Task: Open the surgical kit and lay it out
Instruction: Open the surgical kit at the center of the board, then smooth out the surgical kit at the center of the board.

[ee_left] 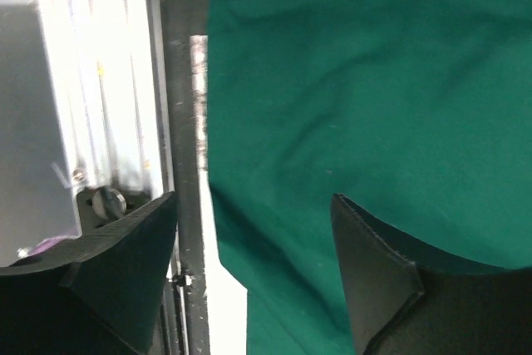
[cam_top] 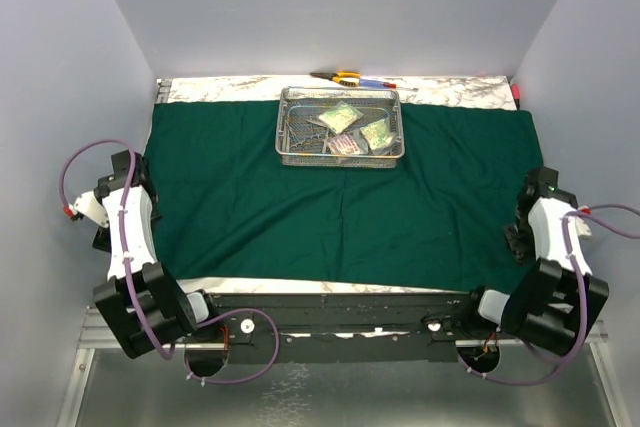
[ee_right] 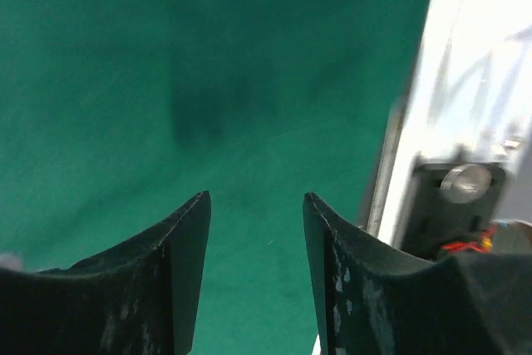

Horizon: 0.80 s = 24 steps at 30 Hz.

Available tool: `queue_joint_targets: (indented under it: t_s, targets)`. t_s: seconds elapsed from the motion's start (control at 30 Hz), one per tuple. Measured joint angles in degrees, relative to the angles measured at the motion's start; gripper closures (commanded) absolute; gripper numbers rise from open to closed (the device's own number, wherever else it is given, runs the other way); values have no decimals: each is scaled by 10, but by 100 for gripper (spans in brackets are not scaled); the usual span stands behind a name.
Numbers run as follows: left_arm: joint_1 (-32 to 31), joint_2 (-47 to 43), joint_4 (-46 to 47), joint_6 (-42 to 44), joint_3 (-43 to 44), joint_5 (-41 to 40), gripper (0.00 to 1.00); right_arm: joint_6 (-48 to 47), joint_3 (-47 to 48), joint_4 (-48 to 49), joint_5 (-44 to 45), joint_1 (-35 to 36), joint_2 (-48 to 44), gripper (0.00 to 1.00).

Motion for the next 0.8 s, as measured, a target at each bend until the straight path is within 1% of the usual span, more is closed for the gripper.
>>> queue_joint_targets:
  t_s: [0.07, 0.1, 0.13, 0.27, 0.33, 0.43, 0.5, 0.63, 0.73, 0.8]
  targets:
    - [-17, 1, 14, 27, 19, 10, 28, -37, -15, 35, -56, 29, -28, 51]
    - [-33, 3, 24, 42, 29, 16, 23, -57, -21, 54, -86, 43, -42, 52]
    - [-42, 5, 32, 54, 35, 20, 21, -77, -25, 73, -119, 57, -55, 52]
    - [-101, 14, 85, 106, 49, 49, 20, -144, -29, 140, -231, 92, -66, 51]
    - [-136, 14, 115, 128, 49, 66, 22, -168, -35, 173, -283, 113, -70, 51]
    - [-183, 17, 160, 155, 49, 96, 32, -192, -45, 215, -351, 166, -85, 51]
    - [-205, 24, 191, 172, 49, 119, 34, -202, -48, 243, -390, 222, -88, 51]
    - [-223, 50, 238, 206, 49, 163, 28, -214, -49, 296, -433, 369, -78, 51]
    - [-225, 85, 265, 231, 49, 192, 27, -221, -48, 339, -438, 494, -43, 52]
    - [-226, 111, 280, 247, 49, 208, 27, -227, -34, 348, -431, 573, 4, 52]
